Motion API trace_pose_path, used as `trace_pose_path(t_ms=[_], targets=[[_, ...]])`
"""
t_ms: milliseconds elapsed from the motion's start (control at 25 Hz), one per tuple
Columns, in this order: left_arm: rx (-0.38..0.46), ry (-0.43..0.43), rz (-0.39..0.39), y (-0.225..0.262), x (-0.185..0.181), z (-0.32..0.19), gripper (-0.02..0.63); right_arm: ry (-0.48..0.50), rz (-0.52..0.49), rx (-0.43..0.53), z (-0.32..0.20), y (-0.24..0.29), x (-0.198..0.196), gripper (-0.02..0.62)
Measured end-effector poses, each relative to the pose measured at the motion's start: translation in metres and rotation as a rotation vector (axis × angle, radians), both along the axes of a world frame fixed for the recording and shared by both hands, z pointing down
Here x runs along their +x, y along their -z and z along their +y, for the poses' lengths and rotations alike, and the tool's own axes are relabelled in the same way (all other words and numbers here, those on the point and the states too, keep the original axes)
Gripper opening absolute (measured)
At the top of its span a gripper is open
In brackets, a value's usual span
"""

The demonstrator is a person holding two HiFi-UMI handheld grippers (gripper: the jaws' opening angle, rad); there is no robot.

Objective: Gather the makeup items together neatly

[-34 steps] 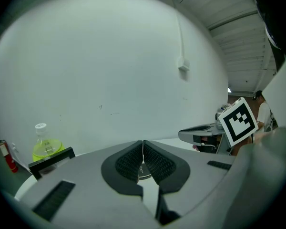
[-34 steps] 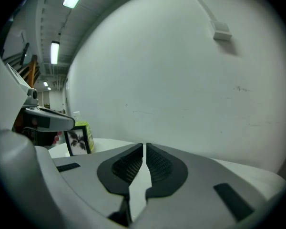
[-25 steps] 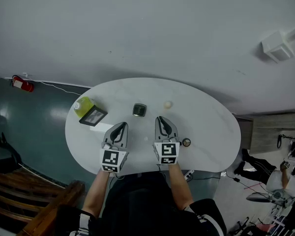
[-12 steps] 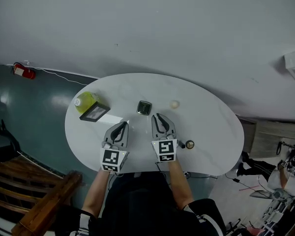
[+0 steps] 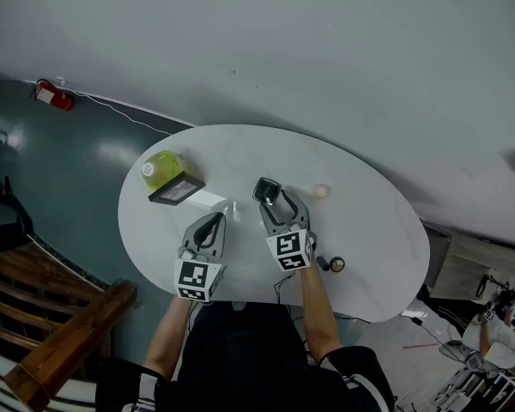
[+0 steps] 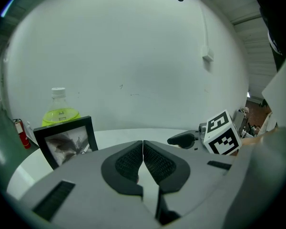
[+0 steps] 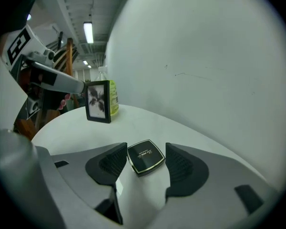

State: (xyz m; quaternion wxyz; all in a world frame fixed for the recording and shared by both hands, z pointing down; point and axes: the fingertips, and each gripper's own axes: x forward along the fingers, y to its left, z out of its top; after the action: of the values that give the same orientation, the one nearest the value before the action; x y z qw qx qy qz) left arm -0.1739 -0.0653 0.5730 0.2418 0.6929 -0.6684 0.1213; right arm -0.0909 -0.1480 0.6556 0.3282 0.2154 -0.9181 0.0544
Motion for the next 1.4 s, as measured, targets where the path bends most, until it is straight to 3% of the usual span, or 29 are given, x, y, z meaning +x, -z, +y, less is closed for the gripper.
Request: trace_pose_path(t_ms=[360,1080,1400], targets=[[-0.021,0.066,0.02,-0.007,-0.017,-0.002,0.02,0.113,0.093,0.001,-0.004,-0.034,-0.014,0.295],[-0.044,0.094,0.068,-0.021,-0.02,-0.003,0.02,0.125,0.075,-0.054,-0.009,-0.045,-0.019,0.301],[-0.037,0.087,0.073,-0.017,-0.015,-0.002,0.02,0.154,0.152,-0.109,0.004,-0.047,-0.014,0.302]])
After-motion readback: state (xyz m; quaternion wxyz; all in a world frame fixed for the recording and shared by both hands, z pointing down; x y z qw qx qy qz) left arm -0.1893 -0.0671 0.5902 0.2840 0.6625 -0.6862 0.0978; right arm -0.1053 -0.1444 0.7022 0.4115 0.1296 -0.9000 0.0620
